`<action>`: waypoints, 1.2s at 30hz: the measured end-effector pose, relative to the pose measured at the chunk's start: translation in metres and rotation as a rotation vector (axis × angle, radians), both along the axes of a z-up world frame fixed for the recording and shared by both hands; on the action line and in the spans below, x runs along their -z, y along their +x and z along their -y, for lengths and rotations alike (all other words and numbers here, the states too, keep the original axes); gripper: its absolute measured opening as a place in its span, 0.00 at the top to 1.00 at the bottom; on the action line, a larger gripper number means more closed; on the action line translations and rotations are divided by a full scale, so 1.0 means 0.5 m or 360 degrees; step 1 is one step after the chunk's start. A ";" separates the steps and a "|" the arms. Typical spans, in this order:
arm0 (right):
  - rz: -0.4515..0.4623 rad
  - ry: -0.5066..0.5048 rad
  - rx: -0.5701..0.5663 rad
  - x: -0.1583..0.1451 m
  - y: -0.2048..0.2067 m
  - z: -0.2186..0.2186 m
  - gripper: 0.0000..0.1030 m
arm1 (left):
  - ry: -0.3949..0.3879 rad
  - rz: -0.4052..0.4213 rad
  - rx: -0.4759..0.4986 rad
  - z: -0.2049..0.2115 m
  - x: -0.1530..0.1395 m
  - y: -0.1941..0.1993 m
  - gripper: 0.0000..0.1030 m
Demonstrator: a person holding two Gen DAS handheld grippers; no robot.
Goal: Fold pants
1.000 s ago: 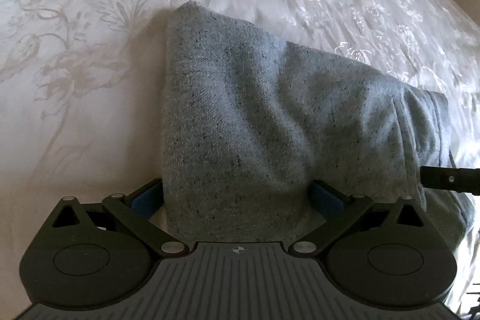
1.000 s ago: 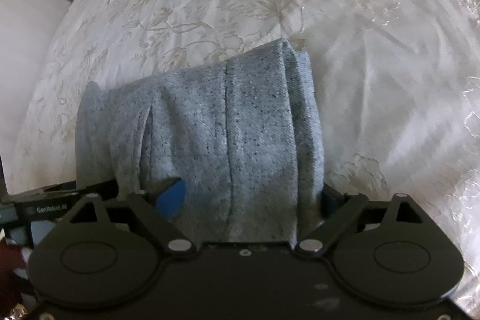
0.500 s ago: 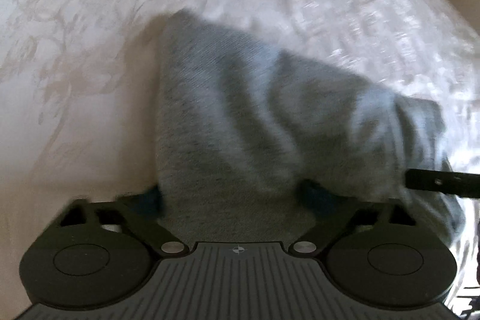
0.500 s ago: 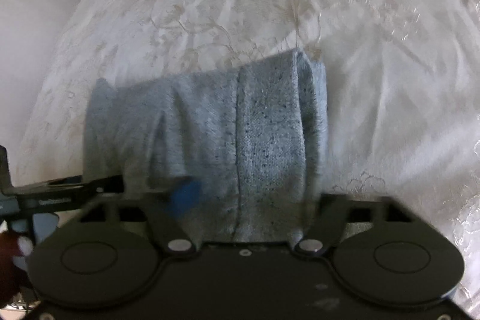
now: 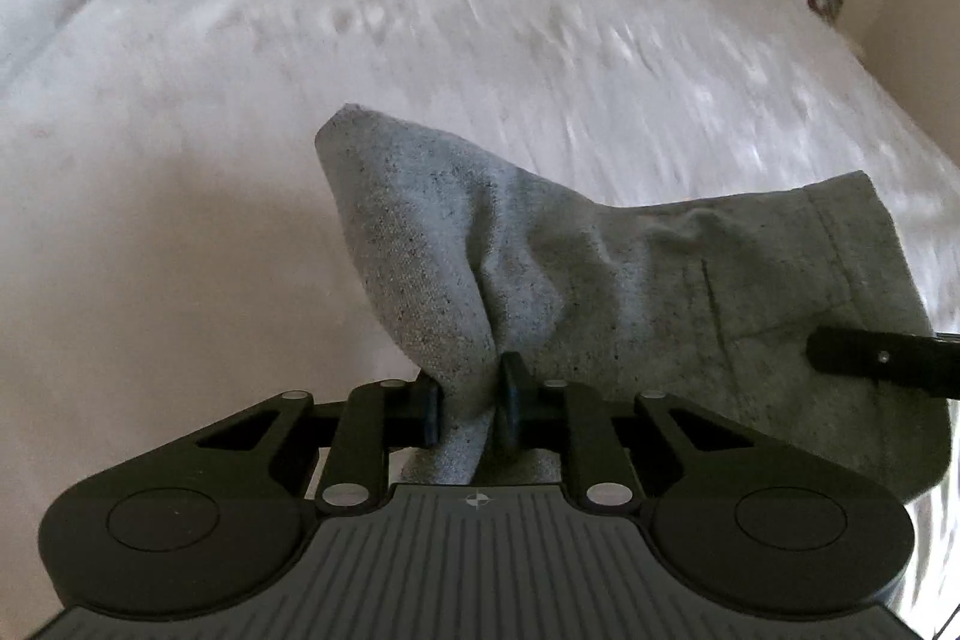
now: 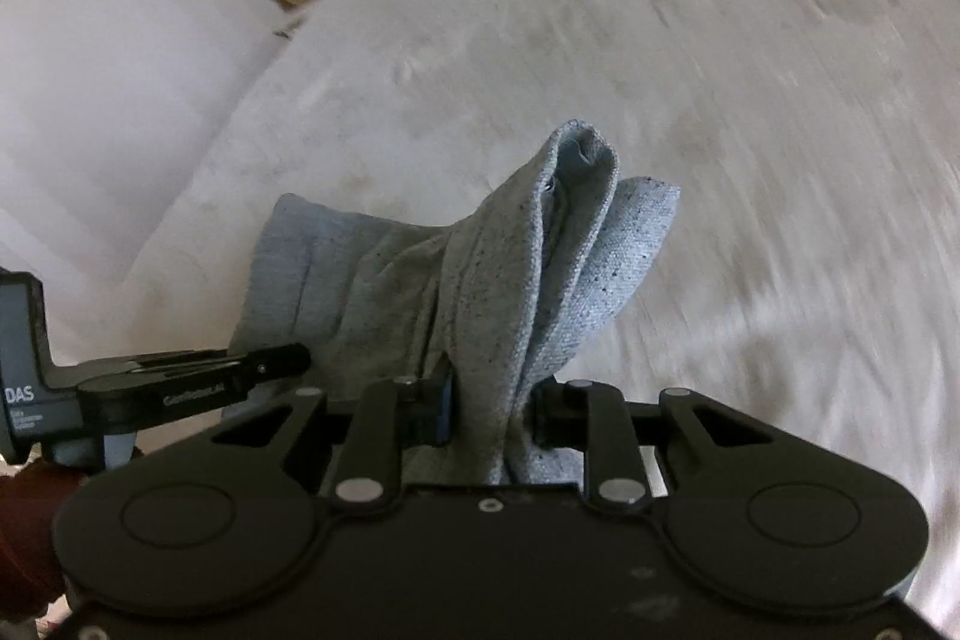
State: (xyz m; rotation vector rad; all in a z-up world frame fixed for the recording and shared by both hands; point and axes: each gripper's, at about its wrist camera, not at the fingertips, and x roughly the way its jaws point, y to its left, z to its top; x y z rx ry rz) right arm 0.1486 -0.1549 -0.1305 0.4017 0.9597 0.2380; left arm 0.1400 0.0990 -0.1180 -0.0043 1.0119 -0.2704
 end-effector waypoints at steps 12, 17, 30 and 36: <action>0.0037 -0.0222 -0.0011 0.056 0.320 -0.051 0.63 | 0.0219 0.0030 -0.0226 -0.041 0.039 0.225 0.82; -0.0122 -0.0527 0.0215 0.120 0.349 -0.024 0.65 | 0.0252 -0.0033 -0.0271 -0.047 0.059 0.209 0.82; -0.0127 -0.0513 -0.0008 0.171 0.186 -0.120 0.78 | 0.0329 -0.0180 -0.0162 0.014 0.143 0.126 0.80; -0.0205 -0.0465 0.0010 0.192 0.160 -0.115 0.78 | 0.0361 -0.0161 -0.0124 0.012 0.135 0.129 0.80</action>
